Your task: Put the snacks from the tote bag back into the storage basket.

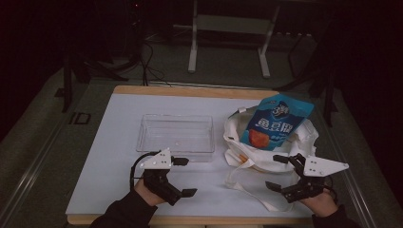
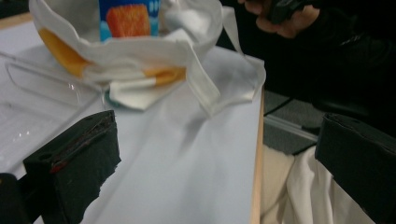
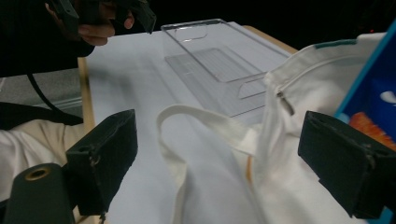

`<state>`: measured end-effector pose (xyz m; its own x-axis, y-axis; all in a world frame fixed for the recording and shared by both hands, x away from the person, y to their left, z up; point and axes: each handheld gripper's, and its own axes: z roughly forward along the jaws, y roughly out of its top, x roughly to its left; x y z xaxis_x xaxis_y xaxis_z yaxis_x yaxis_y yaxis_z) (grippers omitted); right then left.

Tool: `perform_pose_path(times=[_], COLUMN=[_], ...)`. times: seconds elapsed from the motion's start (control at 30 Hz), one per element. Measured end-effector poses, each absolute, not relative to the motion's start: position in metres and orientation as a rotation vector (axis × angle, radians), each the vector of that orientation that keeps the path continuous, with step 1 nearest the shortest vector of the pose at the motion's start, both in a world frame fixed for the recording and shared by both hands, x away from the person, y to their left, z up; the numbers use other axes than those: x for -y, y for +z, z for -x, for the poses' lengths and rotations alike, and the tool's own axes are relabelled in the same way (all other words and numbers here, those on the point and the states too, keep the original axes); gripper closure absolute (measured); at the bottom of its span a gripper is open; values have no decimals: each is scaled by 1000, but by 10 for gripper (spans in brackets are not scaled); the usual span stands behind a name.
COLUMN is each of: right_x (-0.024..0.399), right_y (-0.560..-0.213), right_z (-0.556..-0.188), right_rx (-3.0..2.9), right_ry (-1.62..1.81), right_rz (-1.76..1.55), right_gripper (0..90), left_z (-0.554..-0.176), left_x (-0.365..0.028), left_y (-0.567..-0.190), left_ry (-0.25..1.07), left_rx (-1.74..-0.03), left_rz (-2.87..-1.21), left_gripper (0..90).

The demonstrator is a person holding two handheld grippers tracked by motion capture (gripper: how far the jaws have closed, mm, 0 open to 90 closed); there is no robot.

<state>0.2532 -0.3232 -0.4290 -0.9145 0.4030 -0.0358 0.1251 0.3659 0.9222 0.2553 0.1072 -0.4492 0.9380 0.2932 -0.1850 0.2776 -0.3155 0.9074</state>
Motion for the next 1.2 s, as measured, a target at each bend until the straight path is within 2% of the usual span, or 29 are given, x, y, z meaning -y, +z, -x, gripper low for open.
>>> perform_pose_path(times=[0.63, 1.2], right_x=[350, 388], right_y=[-407, -402], right_z=[-283, -310], right_rx=[-2303, -2237], right_ry=[1556, 1547], right_rz=[-509, -624], right_gripper=[129, 149], left_z=[-307, -348], left_x=[-56, -5], left_y=[-418, -408], left_ry=[57, 81], left_rx=[-317, -248], left_rz=[-1902, -1904], left_gripper=[1, 1])
